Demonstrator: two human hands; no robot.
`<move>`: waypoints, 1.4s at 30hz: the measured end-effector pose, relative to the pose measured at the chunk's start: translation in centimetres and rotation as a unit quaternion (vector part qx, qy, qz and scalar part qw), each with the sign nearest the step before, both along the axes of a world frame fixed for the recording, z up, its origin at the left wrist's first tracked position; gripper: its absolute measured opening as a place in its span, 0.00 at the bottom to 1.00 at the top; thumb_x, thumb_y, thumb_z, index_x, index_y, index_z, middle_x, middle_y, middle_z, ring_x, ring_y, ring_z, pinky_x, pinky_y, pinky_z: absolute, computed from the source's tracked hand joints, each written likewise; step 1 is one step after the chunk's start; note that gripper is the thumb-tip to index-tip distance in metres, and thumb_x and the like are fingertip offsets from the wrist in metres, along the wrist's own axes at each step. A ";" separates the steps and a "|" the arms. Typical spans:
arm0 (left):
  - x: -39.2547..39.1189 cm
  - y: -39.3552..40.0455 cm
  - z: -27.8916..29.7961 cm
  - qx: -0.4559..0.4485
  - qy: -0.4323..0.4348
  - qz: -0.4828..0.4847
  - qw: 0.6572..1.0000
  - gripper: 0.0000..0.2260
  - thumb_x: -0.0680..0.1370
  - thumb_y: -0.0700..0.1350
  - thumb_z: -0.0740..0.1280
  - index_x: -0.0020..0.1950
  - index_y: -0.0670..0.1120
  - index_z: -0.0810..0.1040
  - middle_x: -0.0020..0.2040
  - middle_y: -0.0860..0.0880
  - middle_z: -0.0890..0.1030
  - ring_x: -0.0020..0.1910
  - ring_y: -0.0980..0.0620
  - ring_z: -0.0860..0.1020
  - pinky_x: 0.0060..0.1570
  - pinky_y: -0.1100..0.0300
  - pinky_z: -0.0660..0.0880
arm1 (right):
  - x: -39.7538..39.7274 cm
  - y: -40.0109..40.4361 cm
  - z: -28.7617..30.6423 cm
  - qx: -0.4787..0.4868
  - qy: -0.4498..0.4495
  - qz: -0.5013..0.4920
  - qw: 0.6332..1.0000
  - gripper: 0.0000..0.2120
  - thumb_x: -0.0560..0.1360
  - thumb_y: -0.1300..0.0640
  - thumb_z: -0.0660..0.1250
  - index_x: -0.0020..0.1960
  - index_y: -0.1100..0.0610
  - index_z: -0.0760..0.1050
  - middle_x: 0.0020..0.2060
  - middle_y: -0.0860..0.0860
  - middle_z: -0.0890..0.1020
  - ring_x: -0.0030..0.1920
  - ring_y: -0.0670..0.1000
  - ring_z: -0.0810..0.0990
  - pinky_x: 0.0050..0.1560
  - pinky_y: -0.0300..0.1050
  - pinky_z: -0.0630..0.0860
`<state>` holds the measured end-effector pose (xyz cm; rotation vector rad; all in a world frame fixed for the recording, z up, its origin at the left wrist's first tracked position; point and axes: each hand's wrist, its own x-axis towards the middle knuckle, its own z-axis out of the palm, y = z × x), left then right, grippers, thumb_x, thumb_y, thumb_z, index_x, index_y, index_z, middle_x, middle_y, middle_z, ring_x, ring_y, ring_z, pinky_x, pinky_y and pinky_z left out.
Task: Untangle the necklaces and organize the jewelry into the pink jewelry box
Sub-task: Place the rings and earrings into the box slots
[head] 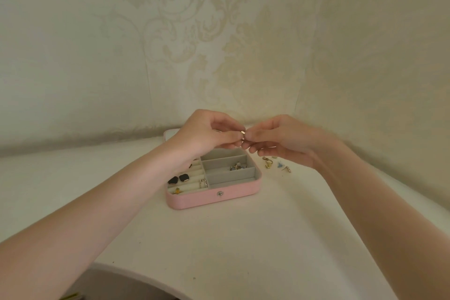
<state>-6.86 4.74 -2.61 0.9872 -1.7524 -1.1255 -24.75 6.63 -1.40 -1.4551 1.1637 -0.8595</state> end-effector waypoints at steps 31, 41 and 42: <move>1.8 -0.4 -0.1 -0.015 -0.149 0.036 0.988 0.07 0.77 0.40 0.66 0.38 0.43 0.78 0.31 0.48 0.80 0.28 0.56 0.79 0.34 0.61 0.78 | 2.6 -0.5 -1.6 -0.009 -0.046 0.005 0.999 0.05 0.74 0.66 0.66 0.49 0.66 0.80 0.36 0.54 0.82 0.34 0.45 0.79 0.38 0.33 0.77; 1.9 0.0 0.5 0.165 -0.019 0.022 0.986 0.06 0.77 0.39 0.65 0.41 0.39 0.78 0.29 0.48 0.79 0.25 0.58 0.77 0.27 0.68 0.75 | 2.8 -0.5 -1.5 -0.025 -0.036 0.002 0.999 0.06 0.76 0.62 0.65 0.42 0.61 0.79 0.32 0.52 0.80 0.31 0.45 0.76 0.34 0.34 0.74; 1.9 0.0 0.5 0.165 -0.016 0.019 0.986 0.06 0.77 0.38 0.65 0.41 0.39 0.78 0.29 0.48 0.79 0.25 0.58 0.77 0.27 0.68 0.75 | 2.8 -0.5 -1.5 -0.026 -0.032 0.002 0.999 0.06 0.76 0.62 0.65 0.42 0.61 0.79 0.32 0.52 0.80 0.31 0.46 0.76 0.34 0.34 0.74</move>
